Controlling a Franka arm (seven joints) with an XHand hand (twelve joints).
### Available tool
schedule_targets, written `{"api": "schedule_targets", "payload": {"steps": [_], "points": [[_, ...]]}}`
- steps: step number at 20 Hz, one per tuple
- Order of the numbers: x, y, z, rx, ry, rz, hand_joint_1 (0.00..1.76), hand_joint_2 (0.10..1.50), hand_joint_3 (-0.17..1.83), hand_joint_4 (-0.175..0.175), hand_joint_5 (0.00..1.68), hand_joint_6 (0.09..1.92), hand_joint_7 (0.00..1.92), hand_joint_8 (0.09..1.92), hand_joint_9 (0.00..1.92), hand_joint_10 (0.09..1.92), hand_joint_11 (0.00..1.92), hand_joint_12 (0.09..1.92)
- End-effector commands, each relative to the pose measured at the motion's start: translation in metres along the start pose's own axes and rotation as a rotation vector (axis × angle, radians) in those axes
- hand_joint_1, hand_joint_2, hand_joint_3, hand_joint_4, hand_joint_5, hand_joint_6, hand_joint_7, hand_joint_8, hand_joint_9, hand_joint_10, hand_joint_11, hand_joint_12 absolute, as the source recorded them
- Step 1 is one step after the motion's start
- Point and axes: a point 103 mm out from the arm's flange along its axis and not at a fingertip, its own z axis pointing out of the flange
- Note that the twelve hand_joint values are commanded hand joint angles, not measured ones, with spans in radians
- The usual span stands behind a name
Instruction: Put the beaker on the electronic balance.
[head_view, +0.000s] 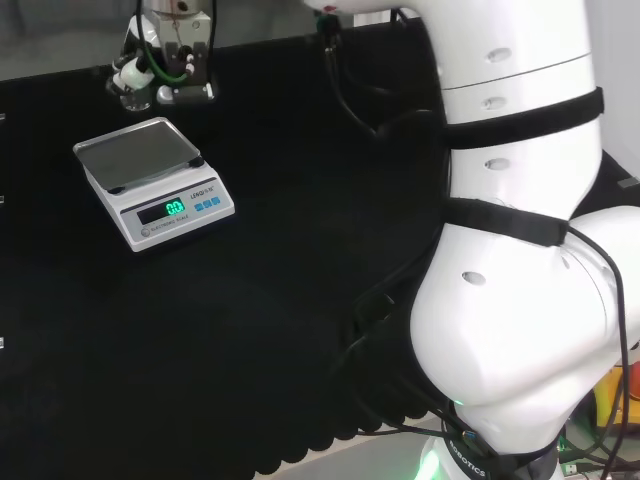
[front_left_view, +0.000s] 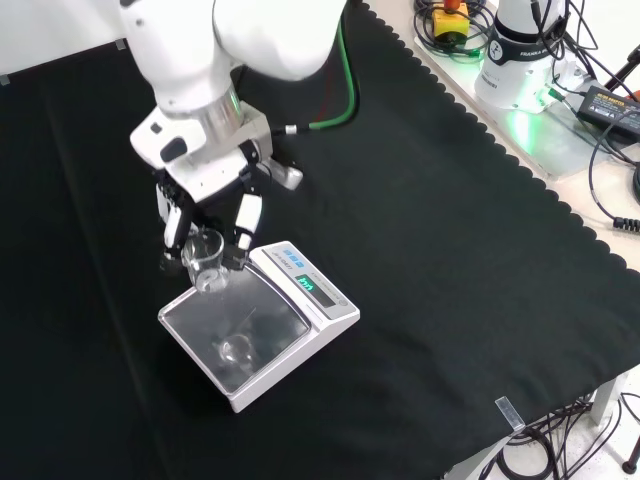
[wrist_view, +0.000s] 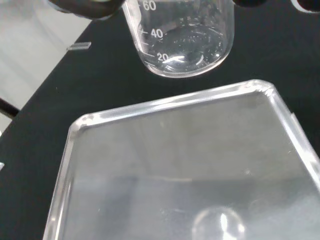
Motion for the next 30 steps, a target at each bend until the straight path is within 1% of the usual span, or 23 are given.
{"api": "schedule_targets", "payload": {"steps": [1,6,9,13,15,19,20,22,23,24,25,26,27,28,29,30], "points": [[0.0,0.003,0.037,0.07,0.02,0.028,1.18,1.02,-0.17,0.017,1.52,0.09,1.81,0.2,1.8,0.31,1.2,0.99],[-0.006,0.0,0.06,0.101,0.022,0.04,1.18,1.02,-0.17,0.016,1.52,0.09,1.81,0.2,1.8,0.31,1.2,0.99],[-0.008,0.0,0.069,0.113,0.016,0.047,1.18,1.02,-0.17,0.016,1.52,0.09,1.81,0.2,1.8,0.31,1.2,0.99],[-0.011,0.001,0.078,0.124,0.031,0.055,1.18,1.02,-0.17,0.015,1.53,0.09,1.82,0.19,1.8,0.31,1.2,0.99],[-0.013,0.001,0.08,0.133,0.033,0.058,1.18,1.02,-0.17,0.015,1.53,0.09,1.82,0.19,1.8,0.31,1.2,0.99],[-0.016,0.002,0.081,0.129,0.043,0.061,1.18,1.02,-0.17,0.015,1.53,0.09,1.82,0.19,1.8,0.31,1.2,0.99],[-0.021,0.0,0.08,0.125,0.052,0.065,1.18,1.02,-0.17,0.015,1.53,0.09,1.82,0.19,1.8,0.31,1.2,0.99],[-0.023,-0.001,0.08,0.13,0.064,0.059,1.18,1.02,-0.17,0.015,1.53,0.09,1.82,0.19,1.8,0.31,1.2,0.99],[-0.023,0.0,0.08,0.146,0.076,0.056,1.18,1.02,-0.17,0.023,1.53,0.09,1.82,0.19,1.8,0.31,1.19,0.99],[-0.022,0.0,0.08,0.173,0.084,0.056,1.17,1.02,-0.17,0.071,1.53,0.09,1.82,0.19,1.8,0.32,1.18,1.01],[-0.022,-0.001,0.079,0.215,0.079,0.058,1.15,1.02,-0.17,0.116,1.53,0.09,1.81,0.19,1.8,0.34,1.14,1.04],[-0.021,-0.002,0.078,0.247,0.058,0.059,1.06,0.99,-0.17,0.055,1.47,0.09,1.67,0.29,1.7,0.43,1.06,1.11],[-0.023,-0.004,0.075,0.249,0.043,0.054,0.93,0.95,-0.17,-0.005,1.19,0.09,1.34,0.45,1.42,0.54,0.92,1.19],[-0.024,-0.006,0.072,0.242,0.033,0.05,0.79,0.9,-0.17,-0.039,0.85,0.09,0.91,0.58,1.02,0.64,0.7,1.28],[-0.026,-0.007,0.068,0.239,0.031,0.045,0.68,0.86,-0.15,-0.054,0.56,0.09,0.54,0.68,0.65,0.74,0.48,1.37],[-0.027,-0.009,0.065,0.233,0.027,0.044,0.6,0.83,-0.14,-0.055,0.33,0.09,0.28,0.65,0.36,0.78,0.28,1.43]]}}
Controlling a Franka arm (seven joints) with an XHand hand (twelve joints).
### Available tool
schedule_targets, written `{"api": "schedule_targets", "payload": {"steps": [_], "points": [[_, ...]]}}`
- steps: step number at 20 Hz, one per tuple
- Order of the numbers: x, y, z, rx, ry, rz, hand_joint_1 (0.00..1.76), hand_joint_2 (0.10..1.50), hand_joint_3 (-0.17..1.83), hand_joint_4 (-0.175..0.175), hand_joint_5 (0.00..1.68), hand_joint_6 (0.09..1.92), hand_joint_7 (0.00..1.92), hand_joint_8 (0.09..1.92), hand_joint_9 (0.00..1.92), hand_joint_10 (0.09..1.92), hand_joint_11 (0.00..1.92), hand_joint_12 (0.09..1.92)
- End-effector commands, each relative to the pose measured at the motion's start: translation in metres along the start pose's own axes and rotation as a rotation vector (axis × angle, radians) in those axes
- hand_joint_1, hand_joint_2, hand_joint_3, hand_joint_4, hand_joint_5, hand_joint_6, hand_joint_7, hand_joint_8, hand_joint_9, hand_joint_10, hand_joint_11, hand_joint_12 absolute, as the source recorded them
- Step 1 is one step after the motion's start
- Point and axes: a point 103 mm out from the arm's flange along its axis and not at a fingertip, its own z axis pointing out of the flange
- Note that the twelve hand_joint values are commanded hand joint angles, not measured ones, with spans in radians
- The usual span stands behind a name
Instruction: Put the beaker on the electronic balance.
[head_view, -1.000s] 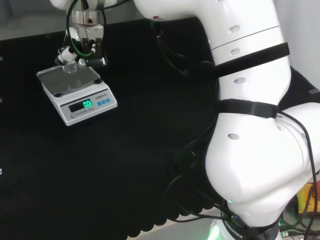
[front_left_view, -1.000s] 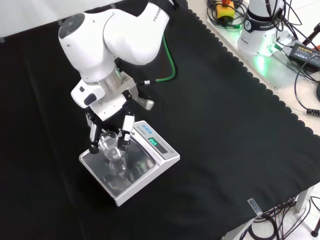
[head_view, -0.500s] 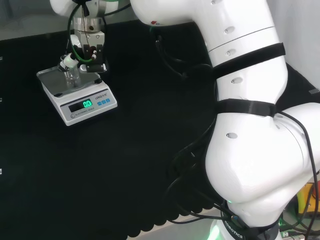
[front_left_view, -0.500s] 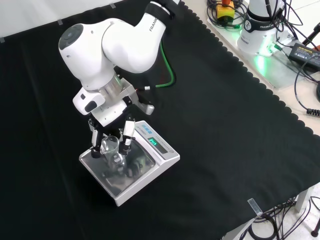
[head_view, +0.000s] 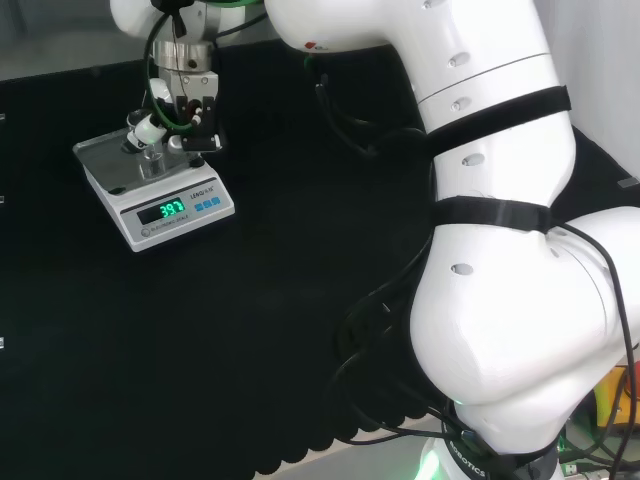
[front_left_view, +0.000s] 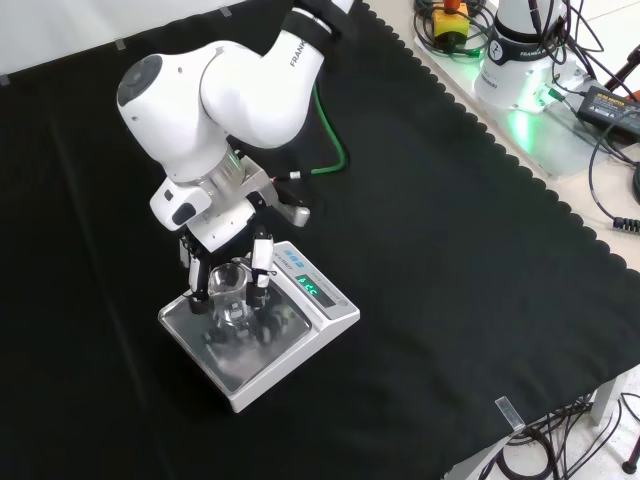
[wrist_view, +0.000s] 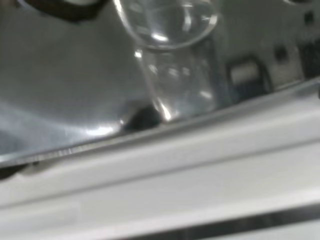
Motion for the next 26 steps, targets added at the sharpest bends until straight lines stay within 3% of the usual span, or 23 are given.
{"api": "schedule_targets", "payload": {"steps": [1,5,8,10,12,13,15,16,17,23,26], "points": [[-0.002,-0.005,-0.028,0.043,-0.033,-0.02,0.55,0.81,-0.13,-0.054,0.19,0.09,0.14,0.58,0.18,0.79,0.15,1.47],[-0.005,-0.01,-0.04,0.047,-0.05,-0.022,0.46,0.77,-0.1,-0.045,0.01,0.09,0.01,0.26,0.01,0.57,0.01,1.43],[-0.01,-0.011,-0.047,0.051,-0.042,-0.021,0.44,0.76,-0.09,-0.041,0.0,0.09,0.0,0.21,0.0,0.51,0.0,1.41],[-0.019,-0.015,-0.057,0.041,0.005,-0.042,0.44,0.76,-0.08,-0.04,0.0,0.09,0.0,0.19,0.0,0.5,0.0,1.4],[-0.033,-0.021,-0.074,0.03,0.111,-0.104,0.43,0.75,-0.08,-0.039,0.0,0.09,0.0,0.18,0.0,0.5,0.0,1.39],[-0.044,-0.026,-0.083,0.028,0.203,-0.152,0.43,0.75,-0.07,-0.039,0.01,0.09,0.0,0.22,0.0,0.52,0.0,1.39],[-0.076,-0.038,-0.106,0.023,0.456,-0.253,0.43,0.75,-0.06,-0.047,0.05,0.09,0.0,0.3,0.0,0.56,0.0,1.38],[-0.095,-0.047,-0.12,0.007,0.551,-0.292,0.43,0.75,-0.05,-0.051,0.07,0.09,0.0,0.34,0.0,0.58,0.0,1.38],[-0.112,-0.057,-0.135,-0.014,0.604,-0.316,0.43,0.75,-0.05,-0.058,0.1,0.09,0.0,0.4,0.0,0.65,0.0,1.39],[-0.201,-0.142,-0.206,-0.098,0.723,-0.409,0.45,0.76,-0.02,-0.081,0.23,0.09,0.01,0.78,0.0,0.92,0.0,1.48],[-0.218,-0.179,-0.234,-0.148,0.745,-0.421,0.45,0.76,-0.02,-0.086,0.29,0.09,0.05,0.84,0.03,0.96,0.0,1.53]]}}
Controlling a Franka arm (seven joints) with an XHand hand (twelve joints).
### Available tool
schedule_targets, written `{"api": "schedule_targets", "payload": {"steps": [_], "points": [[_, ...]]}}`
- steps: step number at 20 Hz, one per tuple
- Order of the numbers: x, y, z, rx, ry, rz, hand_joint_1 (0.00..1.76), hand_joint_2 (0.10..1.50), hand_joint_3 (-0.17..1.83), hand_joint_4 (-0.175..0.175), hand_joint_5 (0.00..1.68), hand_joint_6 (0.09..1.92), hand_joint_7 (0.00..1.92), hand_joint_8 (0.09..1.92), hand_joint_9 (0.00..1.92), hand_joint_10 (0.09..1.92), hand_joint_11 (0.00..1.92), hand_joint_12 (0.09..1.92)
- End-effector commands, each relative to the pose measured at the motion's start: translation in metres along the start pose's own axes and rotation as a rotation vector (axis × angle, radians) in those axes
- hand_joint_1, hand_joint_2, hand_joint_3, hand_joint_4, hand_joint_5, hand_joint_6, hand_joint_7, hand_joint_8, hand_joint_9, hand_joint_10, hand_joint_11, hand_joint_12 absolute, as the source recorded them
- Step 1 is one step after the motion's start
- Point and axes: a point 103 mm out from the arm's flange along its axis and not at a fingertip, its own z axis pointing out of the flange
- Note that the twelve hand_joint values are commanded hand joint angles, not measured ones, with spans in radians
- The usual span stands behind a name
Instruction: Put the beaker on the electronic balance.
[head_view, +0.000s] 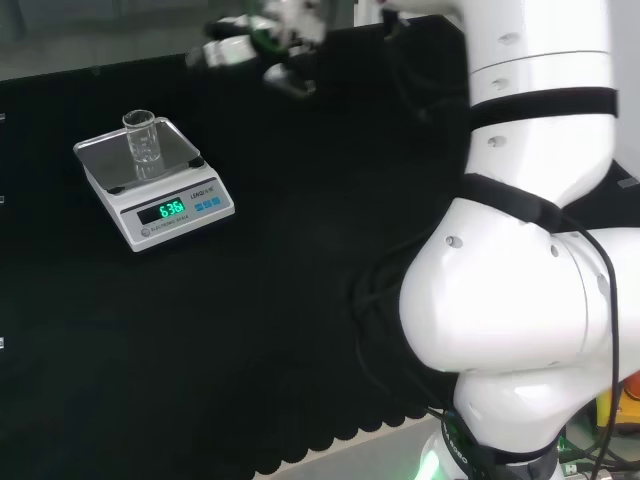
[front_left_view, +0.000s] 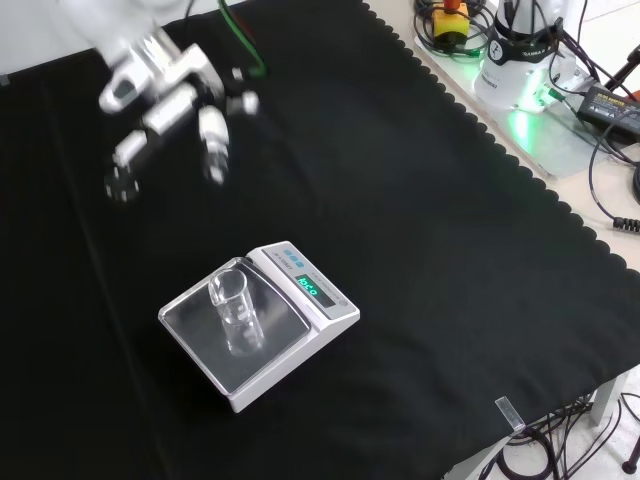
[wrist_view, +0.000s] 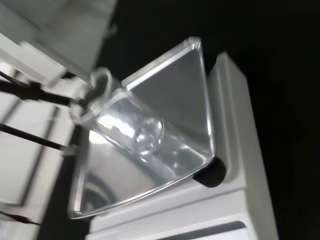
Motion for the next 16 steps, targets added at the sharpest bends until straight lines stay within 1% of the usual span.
{"api": "schedule_targets", "payload": {"steps": [1,2,4,6,8,10,12,15,16], "points": [[0.0,-0.145,-0.13,-0.172,0.319,-0.247,0.45,0.76,-0.01,-0.087,0.3,0.09,0.07,0.85,0.05,0.97,0.0,1.54],[0.007,-0.152,-0.132,-0.191,0.315,-0.244,0.45,0.76,-0.01,-0.087,0.31,0.09,0.08,0.85,0.06,0.97,0.0,1.55],[0.025,-0.162,-0.127,-0.23,0.326,-0.25,0.44,0.77,-0.01,-0.088,0.34,0.09,0.12,0.87,0.12,0.97,0.05,1.56],[0.023,-0.199,-0.12,-0.283,0.353,-0.266,0.44,0.77,-0.01,-0.088,0.35,0.09,0.15,0.88,0.16,0.97,0.08,1.57],[0.03,-0.223,-0.104,-0.331,0.371,-0.256,0.43,0.78,0.0,-0.088,0.37,0.09,0.17,0.89,0.18,0.97,0.09,1.56],[0.043,-0.236,-0.082,-0.353,0.374,-0.202,0.43,0.78,0.0,-0.087,0.38,0.09,0.18,0.89,0.19,0.97,0.1,1.56],[0.061,-0.24,-0.059,-0.371,0.365,-0.147,0.43,0.79,0.0,-0.084,0.39,0.09,0.19,0.89,0.2,0.96,0.11,1.56],[0.091,-0.24,-0.032,-0.365,0.348,-0.09,0.42,0.79,0.0,-0.084,0.41,0.09,0.21,0.89,0.22,0.96,0.12,1.55],[0.096,-0.242,-0.026,-0.361,0.336,-0.073,0.42,0.8,0.0,-0.084,0.41,0.09,0.21,0.89,0.22,0.96,0.13,1.55]]}}
